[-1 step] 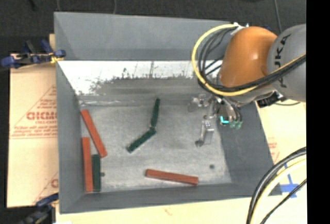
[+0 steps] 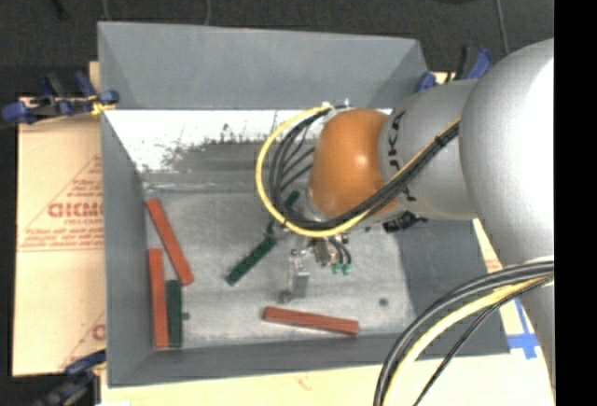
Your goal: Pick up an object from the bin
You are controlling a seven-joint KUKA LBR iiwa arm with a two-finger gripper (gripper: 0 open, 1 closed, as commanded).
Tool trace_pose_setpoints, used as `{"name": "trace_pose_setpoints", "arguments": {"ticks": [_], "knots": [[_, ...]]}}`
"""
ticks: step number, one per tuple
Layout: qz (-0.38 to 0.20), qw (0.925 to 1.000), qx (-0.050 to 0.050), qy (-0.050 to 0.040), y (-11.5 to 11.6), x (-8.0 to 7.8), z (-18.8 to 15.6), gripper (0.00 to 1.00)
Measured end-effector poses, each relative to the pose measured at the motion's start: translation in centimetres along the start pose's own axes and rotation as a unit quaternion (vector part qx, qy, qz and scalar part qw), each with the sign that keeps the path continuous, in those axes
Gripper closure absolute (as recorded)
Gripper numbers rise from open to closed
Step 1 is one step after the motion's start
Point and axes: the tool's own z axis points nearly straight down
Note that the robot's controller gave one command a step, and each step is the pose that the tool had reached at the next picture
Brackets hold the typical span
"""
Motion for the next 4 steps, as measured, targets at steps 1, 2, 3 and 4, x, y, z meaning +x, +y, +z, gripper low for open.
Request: {"name": "trace_pose_setpoints", "arguments": {"ticks": [1,2,3,4], "knots": [[-0.093,0.9957,0.001,0.0022,3.67,-4.16,-0.19,0.00],[-0.092,0.9957,0.001,-0.0013,3.63,-4.36,-0.44,1.00],[-0.093,0.9957,0.001,0.0024,3.59,-4.12,-0.19,0.00],[-0.093,0.9957,0.001,0.0019,3.62,-4.14,-0.19,1.00]]}}
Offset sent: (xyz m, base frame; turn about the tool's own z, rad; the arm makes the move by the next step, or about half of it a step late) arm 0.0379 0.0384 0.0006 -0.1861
